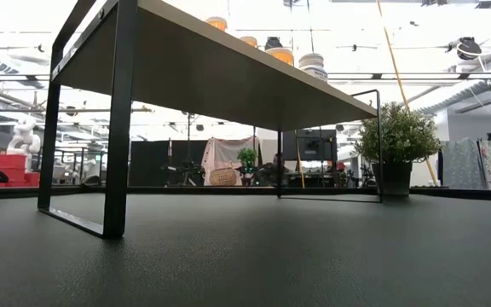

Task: Pick and place medicine bottles onto shelf by color
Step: Put the large orange pill bottle on the shelf

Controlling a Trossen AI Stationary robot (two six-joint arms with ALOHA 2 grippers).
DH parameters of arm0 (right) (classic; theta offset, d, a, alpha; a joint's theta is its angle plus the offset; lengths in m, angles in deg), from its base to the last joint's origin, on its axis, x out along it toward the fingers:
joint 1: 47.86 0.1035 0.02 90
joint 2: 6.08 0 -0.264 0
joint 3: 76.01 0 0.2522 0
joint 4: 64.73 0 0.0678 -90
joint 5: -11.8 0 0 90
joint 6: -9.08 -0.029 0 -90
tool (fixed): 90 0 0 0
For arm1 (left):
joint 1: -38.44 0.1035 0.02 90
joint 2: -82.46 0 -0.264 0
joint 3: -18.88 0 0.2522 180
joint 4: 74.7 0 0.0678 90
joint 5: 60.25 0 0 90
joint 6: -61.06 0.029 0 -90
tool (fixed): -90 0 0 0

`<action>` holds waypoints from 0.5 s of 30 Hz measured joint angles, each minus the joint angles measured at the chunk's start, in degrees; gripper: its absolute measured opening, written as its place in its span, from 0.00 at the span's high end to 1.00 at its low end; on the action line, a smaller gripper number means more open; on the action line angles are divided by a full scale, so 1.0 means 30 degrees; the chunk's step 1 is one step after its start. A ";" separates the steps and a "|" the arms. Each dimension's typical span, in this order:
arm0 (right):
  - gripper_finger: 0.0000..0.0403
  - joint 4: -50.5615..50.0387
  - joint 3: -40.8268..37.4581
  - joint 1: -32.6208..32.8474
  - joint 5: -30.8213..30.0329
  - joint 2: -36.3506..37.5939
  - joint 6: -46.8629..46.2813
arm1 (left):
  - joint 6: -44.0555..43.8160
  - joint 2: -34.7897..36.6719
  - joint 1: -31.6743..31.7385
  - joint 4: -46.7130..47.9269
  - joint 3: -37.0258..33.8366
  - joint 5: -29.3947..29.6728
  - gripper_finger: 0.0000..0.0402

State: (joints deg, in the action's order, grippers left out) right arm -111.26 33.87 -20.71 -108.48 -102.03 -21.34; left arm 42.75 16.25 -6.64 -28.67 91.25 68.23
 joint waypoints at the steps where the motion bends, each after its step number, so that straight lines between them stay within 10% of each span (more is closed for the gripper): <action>1: 0.59 -0.0232 0.0000 0.0314 -0.0014 0.0183 -0.0292 | -0.0132 0.0000 0.0000 0.0000 0.0000 0.0000 0.36; 15: 0.59 -0.4151 0.0000 0.4601 -0.1811 0.1419 -0.2135 | -0.0996 0.0000 -0.0130 0.0015 0.0000 -0.0004 0.36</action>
State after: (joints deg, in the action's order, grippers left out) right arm -123.72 33.87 -6.91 -113.91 -97.78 -27.74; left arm 39.76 16.25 -7.03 -28.63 91.25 68.22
